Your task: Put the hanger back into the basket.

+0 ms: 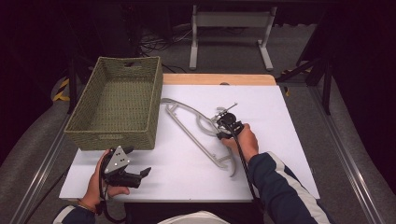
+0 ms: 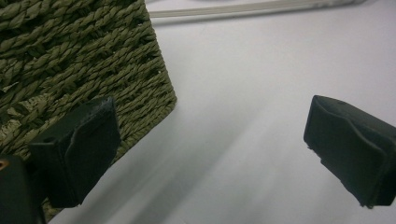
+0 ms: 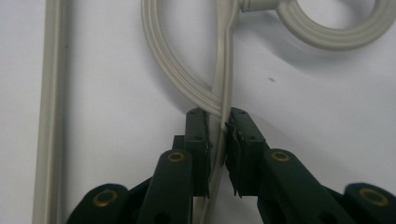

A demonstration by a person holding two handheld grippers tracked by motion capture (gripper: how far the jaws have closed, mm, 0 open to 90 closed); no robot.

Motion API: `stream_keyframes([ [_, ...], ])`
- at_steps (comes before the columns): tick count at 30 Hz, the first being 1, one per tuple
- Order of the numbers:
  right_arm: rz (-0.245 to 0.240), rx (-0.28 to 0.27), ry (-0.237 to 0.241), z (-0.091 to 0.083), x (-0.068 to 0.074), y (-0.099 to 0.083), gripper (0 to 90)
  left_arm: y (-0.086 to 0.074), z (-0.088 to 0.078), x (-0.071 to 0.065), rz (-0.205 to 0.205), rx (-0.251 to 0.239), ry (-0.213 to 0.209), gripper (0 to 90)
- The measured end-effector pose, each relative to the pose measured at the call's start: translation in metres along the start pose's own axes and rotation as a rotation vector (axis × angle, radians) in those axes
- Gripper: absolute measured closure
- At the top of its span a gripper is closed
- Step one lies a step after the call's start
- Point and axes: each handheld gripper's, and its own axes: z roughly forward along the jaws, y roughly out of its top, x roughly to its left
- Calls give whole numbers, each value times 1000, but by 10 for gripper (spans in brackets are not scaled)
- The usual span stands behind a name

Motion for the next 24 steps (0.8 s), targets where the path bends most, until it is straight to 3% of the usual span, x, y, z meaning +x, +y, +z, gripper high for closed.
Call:
stream_keyframes([
  [9, -34, -13, -56, 2, -7, 2, 811, 0, -1, 1, 5, -5, 3, 49],
  [14, -88, -59, -117, -1, -8, 0, 813, 0, -1, 0, 12, -3, -1, 52],
  [16, -117, -110, -151, -5, -7, -2, 815, 0, -1, 1, 6, -8, 9, 50],
  [17, -167, -157, -240, -8, -4, -4, 815, 0, -1, 1, 4, -6, 9, 49],
  [19, -171, -208, -256, -13, -3, -6, 816, -1, -1, 2, -8, -4, 7, 49],
  [24, -204, -297, -357, -29, -1, -11, 818, -1, 1, 2, -6, 3, 5, 51],
])
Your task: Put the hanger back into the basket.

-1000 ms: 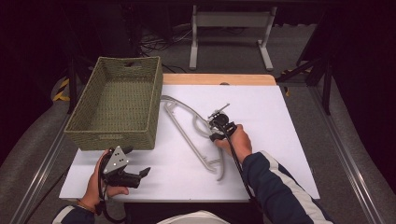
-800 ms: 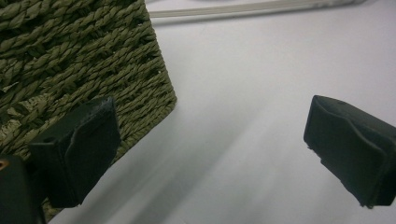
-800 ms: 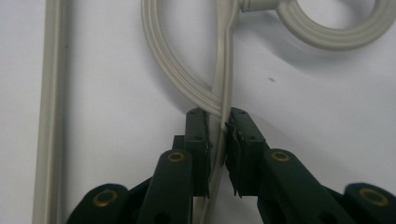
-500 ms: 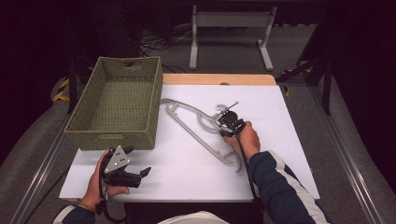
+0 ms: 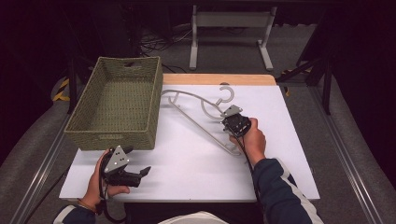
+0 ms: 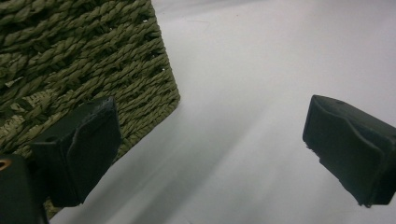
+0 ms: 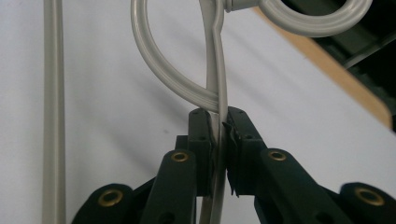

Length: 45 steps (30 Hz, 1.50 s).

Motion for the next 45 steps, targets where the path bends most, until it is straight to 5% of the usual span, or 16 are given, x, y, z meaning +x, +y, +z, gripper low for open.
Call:
stream_keyframes([
  [13, 133, -217, 23, -42, -27, -5, 820, 3, -3, -1, 19, -33, 18, 65],
  [22, 124, -304, 46, -63, -31, -1, 820, 10, -7, -5, 50, -75, 41, 81],
  [40, -89, -280, 100, -99, -33, -32, 821, 19, -25, -3, 49, -136, 70, 94],
  [45, -129, -324, 140, -111, -31, -42, 821, 25, -29, -5, 52, -154, 73, 96],
])
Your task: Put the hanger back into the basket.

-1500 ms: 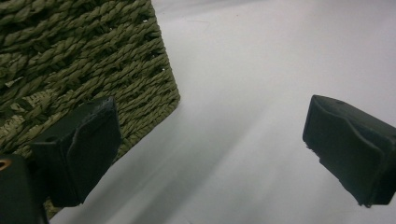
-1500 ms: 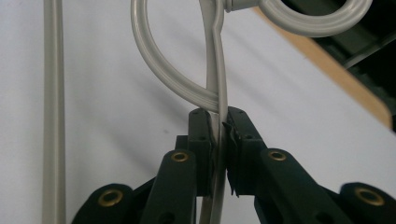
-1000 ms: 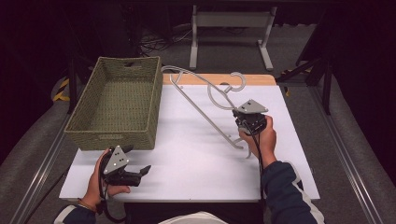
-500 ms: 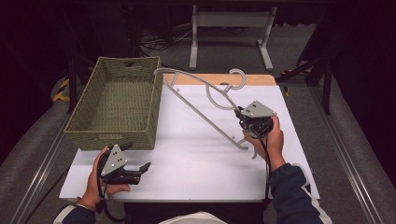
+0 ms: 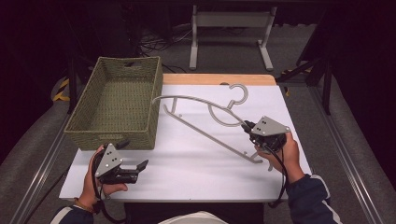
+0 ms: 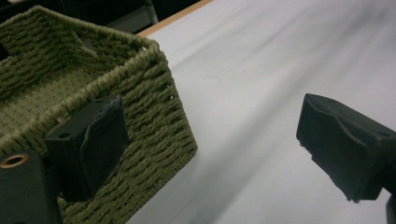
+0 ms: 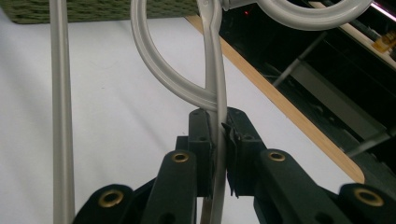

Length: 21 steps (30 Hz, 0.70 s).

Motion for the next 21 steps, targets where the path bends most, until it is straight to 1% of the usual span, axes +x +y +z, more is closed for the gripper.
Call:
stream_keyframes([
  [1, -14, -9, 10, -2, 1, 0, 821, 2, -2, 0, 10, -7, 7, 96],
  [3, -38, -12, 24, -5, 4, 1, 821, 4, -4, 0, 4, -16, 8, 96],
  [4, -38, -12, 24, -5, 4, 1, 821, 9, -9, 1, 12, -25, 15, 96],
  [5, -85, -16, 56, -7, 10, 3, 821, 12, -13, 2, 15, -40, 26, 95],
  [6, -85, -16, 56, -7, 10, 3, 821, 14, -19, 3, 3, -60, 29, 95],
  [7, -99, -16, 68, -7, 12, 4, 821, 16, -24, 6, -11, -78, 30, 96],
  [8, -132, -16, 81, -6, 20, 7, 821, 18, -31, 8, -28, -104, 38, 97],
  [9, -152, -12, 89, -4, 23, 8, 821, 19, -33, 9, -24, -105, 45, 97],
  [10, -152, -12, 89, -4, 23, 8, 821, 19, -33, 9, -24, -105, 45, 97],
  [11, -166, -5, 97, -2, 27, 9, 821, 20, -35, 9, -17, -101, 53, 97],
  [12, -177, 2, 104, 0, 31, 9, 821, 20, -35, 9, -15, -101, 51, 97],
  [13, -192, 6, 118, 2, 34, 10, 822, 22, -35, 9, -7, -100, 51, 97],
  [15, -212, 8, 160, 5, 42, 12, 822, 26, -33, 9, -14, -81, 41, 104],
  [16, -223, 8, 178, 6, 45, 13, 822, 29, -30, 8, -4, -71, 38, 107],
  [18, -254, 15, 197, 10, 53, 15, 822, 34, -25, 2, 26, -57, 28, 111],
  [19, -267, 22, 200, 11, 56, 16, 821, 38, -21, -3, 55, -47, 32, 111],
  [20, -293, 30, 208, 13, 60, 17, 821, 42, -17, -7, 85, -32, 35, 113],
  [21, -306, 42, 219, 14, 64, 18, 821, 45, -14, -10, 101, -27, 40, 118],
])
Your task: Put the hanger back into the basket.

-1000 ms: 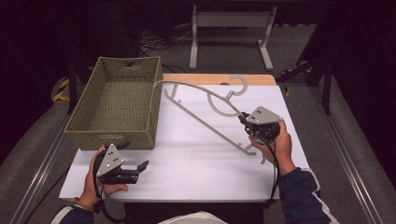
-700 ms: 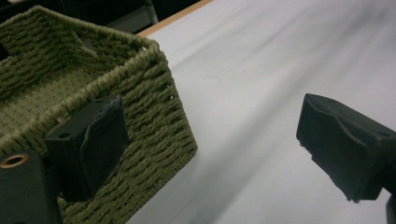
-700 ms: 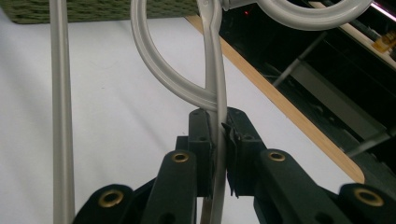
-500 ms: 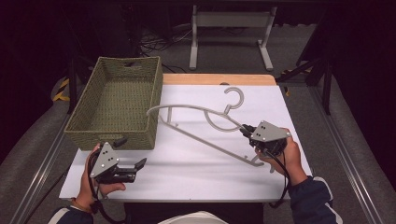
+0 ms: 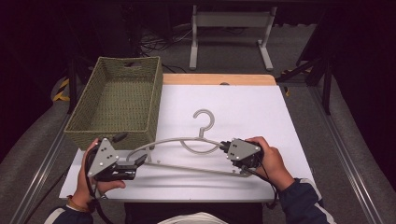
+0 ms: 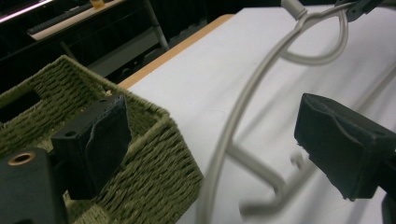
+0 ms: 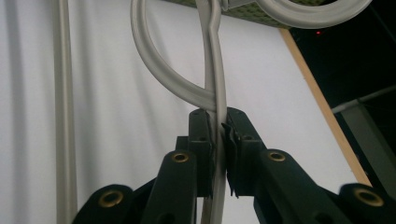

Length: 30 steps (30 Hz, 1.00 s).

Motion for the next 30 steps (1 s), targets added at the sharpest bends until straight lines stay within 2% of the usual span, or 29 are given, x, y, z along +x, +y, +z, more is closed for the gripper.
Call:
stream_keyframes([
  [2, -20, 17, 14, 5, 4, 3, 822, 3, 6, -3, 10, 12, -20, 137],
  [5, -23, 36, 37, 13, 8, 6, 822, 3, 20, -9, 41, 60, -35, 171],
  [7, -40, 46, 53, 18, 10, 8, 822, 2, 30, -13, 63, 102, -54, 189],
  [10, -69, 58, 63, 23, 14, 13, 822, -1, 48, -18, 81, 179, -59, 239],
  [11, -71, 62, 67, 25, 15, 14, 822, -2, 55, -20, 90, 220, -69, 261],
  [12, -71, 62, 67, 25, 15, 14, 822, -2, 55, -20, 90, 220, -69, 284],
  [13, -72, 66, 75, 28, 16, 17, 822, -4, 66, -24, 141, 294, -52, 305],
  [14, -65, 73, 77, 29, 17, 17, 821, -6, 70, -25, 159, 312, -57, 353],
  [15, -99, 83, 88, 30, 15, 18, 822, -7, 73, -26, 172, 337, -64, 400],
  [16, -99, 83, 88, 30, 15, 18, 822, -7, 73, -26, 172, 337, -64, 441],
  [17, -81, 86, 79, 33, 18, 20, 821, -10, 78, -28, 215, 371, -59, 495],
  [18, -102, 92, 87, 34, 17, 21, 822, -12, 81, -30, 229, 395, -54, 525],
  [20, -89, 88, 80, 36, 18, 22, 822, -12, 83, -31, 242, 405, -46, 536],
  [22, -111, 94, 95, 37, 17, 24, 822, -13, 85, -32, 260, 398, -47, 625],
  [23, -116, 97, 100, 37, 16, 24, 822, -12, 86, -33, 251, 406, -48, 628],
  [25, -115, 96, 96, 39, 17, 26, 822, -10, 89, -34, 276, 410, -57, 687],
  [27, -123, 86, 98, 40, 16, 28, 822, -9, 92, -36, 280, 417, -49, 701],
  [30, -114, 97, 98, 39, 16, 29, 822, -10, 96, -37, 290, 435, -60, 736],
])
